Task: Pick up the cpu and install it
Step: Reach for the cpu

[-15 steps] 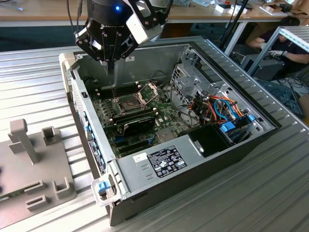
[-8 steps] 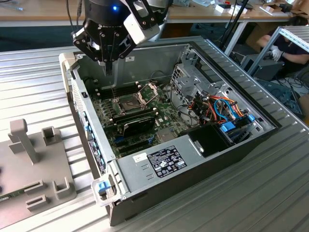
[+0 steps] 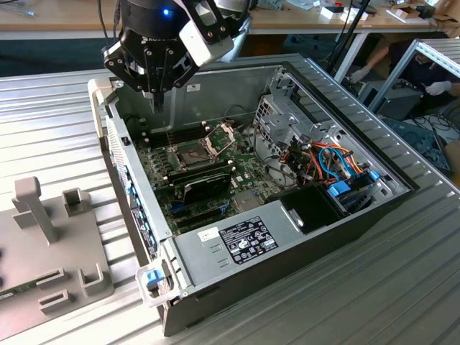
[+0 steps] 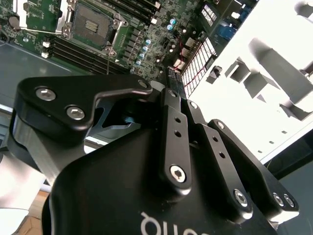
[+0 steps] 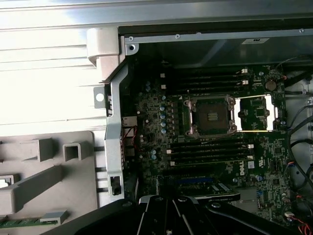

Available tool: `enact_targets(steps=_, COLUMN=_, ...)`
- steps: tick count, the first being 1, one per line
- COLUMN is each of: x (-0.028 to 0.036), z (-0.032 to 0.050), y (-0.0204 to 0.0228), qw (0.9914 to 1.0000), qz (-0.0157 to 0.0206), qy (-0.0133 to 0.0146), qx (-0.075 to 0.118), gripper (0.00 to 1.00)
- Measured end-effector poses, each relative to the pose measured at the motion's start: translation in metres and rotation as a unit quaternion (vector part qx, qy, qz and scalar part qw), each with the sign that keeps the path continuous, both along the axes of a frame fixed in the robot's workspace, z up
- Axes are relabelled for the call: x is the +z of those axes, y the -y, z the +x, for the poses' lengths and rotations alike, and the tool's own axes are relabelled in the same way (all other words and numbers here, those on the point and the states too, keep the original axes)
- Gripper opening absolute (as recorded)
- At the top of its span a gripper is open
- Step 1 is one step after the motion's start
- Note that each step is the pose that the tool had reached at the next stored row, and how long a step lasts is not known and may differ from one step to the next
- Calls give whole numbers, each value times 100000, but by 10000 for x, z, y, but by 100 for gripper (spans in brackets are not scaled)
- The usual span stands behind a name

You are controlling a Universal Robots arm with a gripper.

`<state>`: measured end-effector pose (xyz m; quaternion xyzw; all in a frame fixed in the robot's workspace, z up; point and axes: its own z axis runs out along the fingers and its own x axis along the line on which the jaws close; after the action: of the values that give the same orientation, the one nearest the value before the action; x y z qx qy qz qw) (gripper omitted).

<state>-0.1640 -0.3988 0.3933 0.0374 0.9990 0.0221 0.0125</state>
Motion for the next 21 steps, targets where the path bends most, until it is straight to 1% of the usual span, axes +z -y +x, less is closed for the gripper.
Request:
enact_targets(steps=8, x=0, z=-32, y=0, qw=100000, qz=1, qy=-2, qx=1, gripper=11)
enact_targets(steps=21, x=0, z=-107, y=0, qw=100000, qz=3, qy=-1, qx=-4, gripper=11)
